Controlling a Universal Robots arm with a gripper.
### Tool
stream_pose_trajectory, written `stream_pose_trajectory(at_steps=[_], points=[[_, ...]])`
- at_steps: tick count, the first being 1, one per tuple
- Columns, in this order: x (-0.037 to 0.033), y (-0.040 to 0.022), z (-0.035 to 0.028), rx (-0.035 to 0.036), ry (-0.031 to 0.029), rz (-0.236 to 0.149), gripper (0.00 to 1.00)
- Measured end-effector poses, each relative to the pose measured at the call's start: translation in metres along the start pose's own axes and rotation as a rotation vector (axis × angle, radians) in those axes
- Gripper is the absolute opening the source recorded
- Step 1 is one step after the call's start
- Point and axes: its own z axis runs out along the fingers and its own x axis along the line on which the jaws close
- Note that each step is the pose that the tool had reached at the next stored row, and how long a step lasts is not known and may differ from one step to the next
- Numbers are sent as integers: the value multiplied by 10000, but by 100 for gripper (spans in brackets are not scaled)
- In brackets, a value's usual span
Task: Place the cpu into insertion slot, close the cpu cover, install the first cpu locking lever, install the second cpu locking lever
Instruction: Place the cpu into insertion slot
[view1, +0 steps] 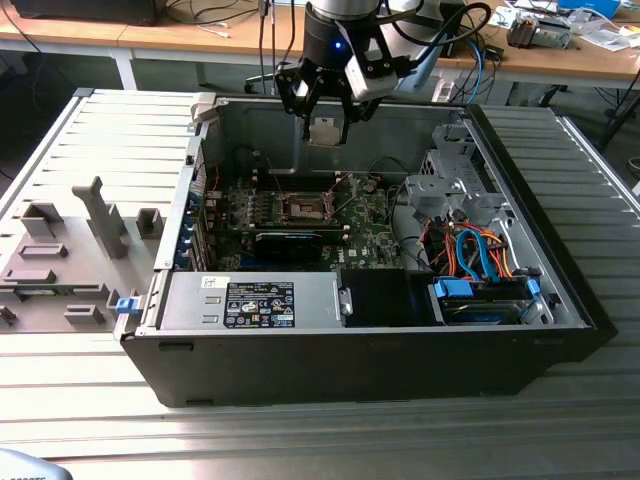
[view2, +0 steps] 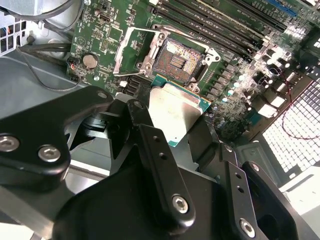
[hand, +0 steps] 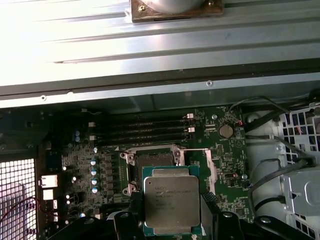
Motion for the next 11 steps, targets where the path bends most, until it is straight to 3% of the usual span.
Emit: stream_pose_trajectory(at_steps=[11], points=[[0, 0, 2, -2, -8, 93, 55]])
